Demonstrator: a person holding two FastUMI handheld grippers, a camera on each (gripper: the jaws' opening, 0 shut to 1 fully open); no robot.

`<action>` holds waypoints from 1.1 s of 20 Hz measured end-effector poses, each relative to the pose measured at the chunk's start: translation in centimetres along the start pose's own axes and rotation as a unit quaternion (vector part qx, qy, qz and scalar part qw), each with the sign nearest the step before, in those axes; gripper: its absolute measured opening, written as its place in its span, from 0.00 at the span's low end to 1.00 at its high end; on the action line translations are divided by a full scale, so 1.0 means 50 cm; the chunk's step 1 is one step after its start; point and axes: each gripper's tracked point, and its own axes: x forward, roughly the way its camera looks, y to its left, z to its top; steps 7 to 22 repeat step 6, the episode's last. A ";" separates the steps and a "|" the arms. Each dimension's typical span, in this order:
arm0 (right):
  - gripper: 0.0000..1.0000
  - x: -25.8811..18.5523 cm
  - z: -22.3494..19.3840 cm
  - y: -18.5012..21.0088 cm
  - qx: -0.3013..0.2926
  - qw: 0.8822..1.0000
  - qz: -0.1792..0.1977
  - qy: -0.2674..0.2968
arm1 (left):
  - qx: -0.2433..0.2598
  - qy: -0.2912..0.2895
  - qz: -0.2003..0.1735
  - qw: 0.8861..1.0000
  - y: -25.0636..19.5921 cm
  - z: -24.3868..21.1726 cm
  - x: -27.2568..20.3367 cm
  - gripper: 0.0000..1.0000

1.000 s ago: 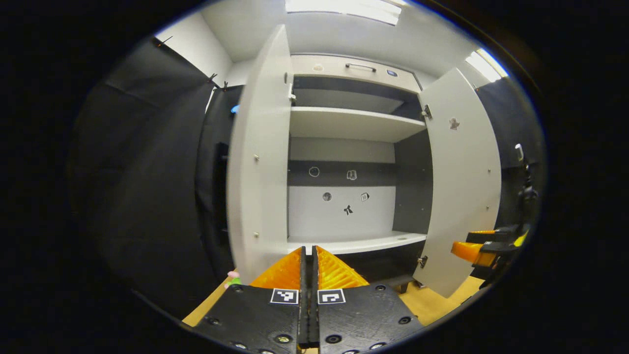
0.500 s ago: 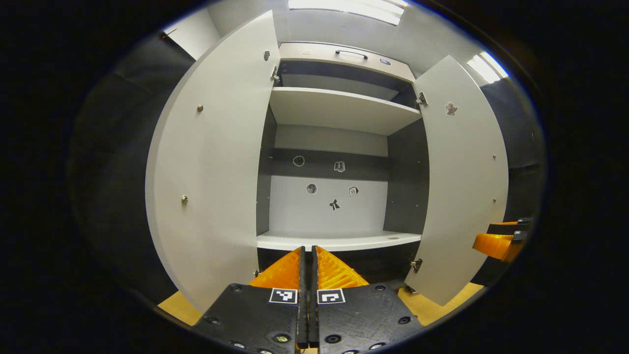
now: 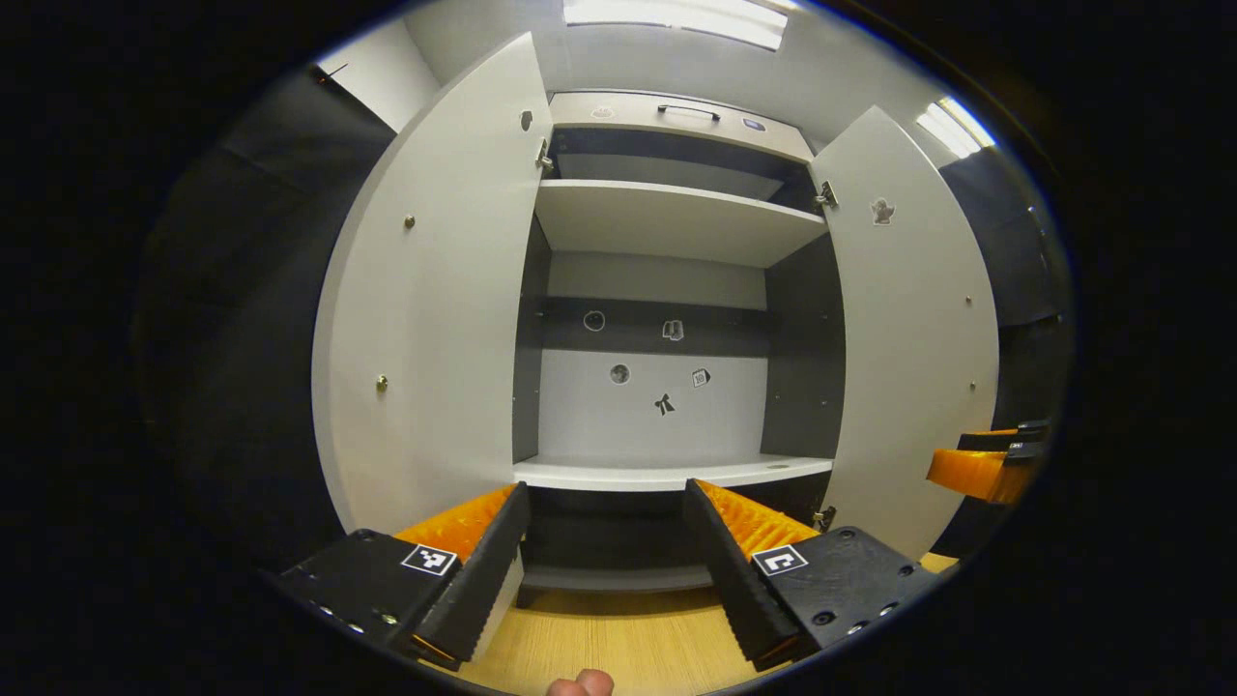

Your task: Open the right door of the double-door shoe cabinet with the right hand, and open the left door with the left hand.

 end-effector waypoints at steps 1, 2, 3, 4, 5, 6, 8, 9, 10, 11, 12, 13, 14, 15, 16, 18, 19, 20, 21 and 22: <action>0.89 0.000 0.000 -0.001 0.000 1.000 0.000 -0.001 | -0.002 0.000 -0.001 1.000 -0.001 0.002 -0.001 0.95; 0.89 0.000 0.000 -0.001 0.001 1.000 -0.001 -0.002 | -0.006 0.001 -0.007 1.000 -0.003 0.002 -0.001 0.95; 0.89 0.001 -0.001 0.000 0.003 1.000 0.000 -0.001 | -0.008 0.001 -0.010 1.000 -0.005 0.004 -0.003 0.95; 0.89 0.003 -0.003 -0.001 0.005 1.000 0.000 0.000 | -0.009 0.004 -0.012 1.000 -0.003 0.000 -0.004 0.95; 0.89 0.002 -0.005 0.000 0.007 1.000 0.000 0.001 | -0.009 0.007 -0.014 1.000 -0.002 -0.003 -0.005 0.95; 0.89 0.002 -0.006 -0.001 0.007 1.000 -0.001 0.001 | -0.007 0.008 -0.012 1.000 0.003 -0.004 -0.006 0.95; 0.89 0.002 -0.006 -0.001 0.007 1.000 -0.001 0.001 | -0.007 0.008 -0.012 1.000 0.003 -0.004 -0.006 0.95; 0.89 0.002 -0.006 -0.001 0.007 1.000 -0.001 0.001 | -0.007 0.008 -0.012 1.000 0.003 -0.004 -0.006 0.95; 0.89 0.002 -0.006 -0.001 0.007 1.000 -0.001 0.001 | -0.007 0.008 -0.012 1.000 0.003 -0.004 -0.006 0.95; 0.89 0.002 -0.006 -0.001 0.007 1.000 -0.001 0.001 | -0.007 0.008 -0.012 1.000 0.003 -0.004 -0.006 0.95; 0.89 0.002 -0.006 -0.001 0.007 1.000 -0.001 0.001 | -0.007 0.008 -0.012 1.000 0.003 -0.004 -0.006 0.95; 0.89 0.002 -0.006 -0.001 0.007 1.000 -0.001 0.001 | -0.007 0.008 -0.012 1.000 0.003 -0.004 -0.006 0.95; 0.89 0.002 -0.006 -0.001 0.007 1.000 -0.001 0.001 | -0.007 0.008 -0.012 1.000 0.003 -0.004 -0.006 0.95; 0.89 0.002 -0.006 -0.001 0.007 1.000 -0.001 0.001 | -0.007 0.008 -0.012 1.000 0.003 -0.004 -0.006 0.95; 0.89 0.002 -0.006 -0.001 0.007 1.000 -0.001 0.001 | -0.007 0.008 -0.012 1.000 0.003 -0.004 -0.006 0.95; 0.89 0.002 -0.006 -0.001 0.007 1.000 -0.001 0.001 | -0.007 0.008 -0.012 1.000 0.003 -0.004 -0.006 0.95; 0.89 0.002 -0.006 -0.001 0.007 1.000 -0.001 0.001 | -0.007 0.008 -0.012 1.000 0.003 -0.004 -0.006 0.95; 0.89 0.002 -0.006 -0.001 0.007 1.000 -0.001 0.001 | -0.007 0.008 -0.012 1.000 0.003 -0.004 -0.006 0.95; 0.89 0.002 -0.006 -0.001 0.007 1.000 -0.001 0.001 | -0.007 0.008 -0.012 1.000 0.003 -0.004 -0.006 0.95; 0.89 0.002 -0.006 -0.001 0.007 1.000 -0.001 0.001 | -0.007 0.008 -0.012 1.000 0.003 -0.004 -0.006 0.95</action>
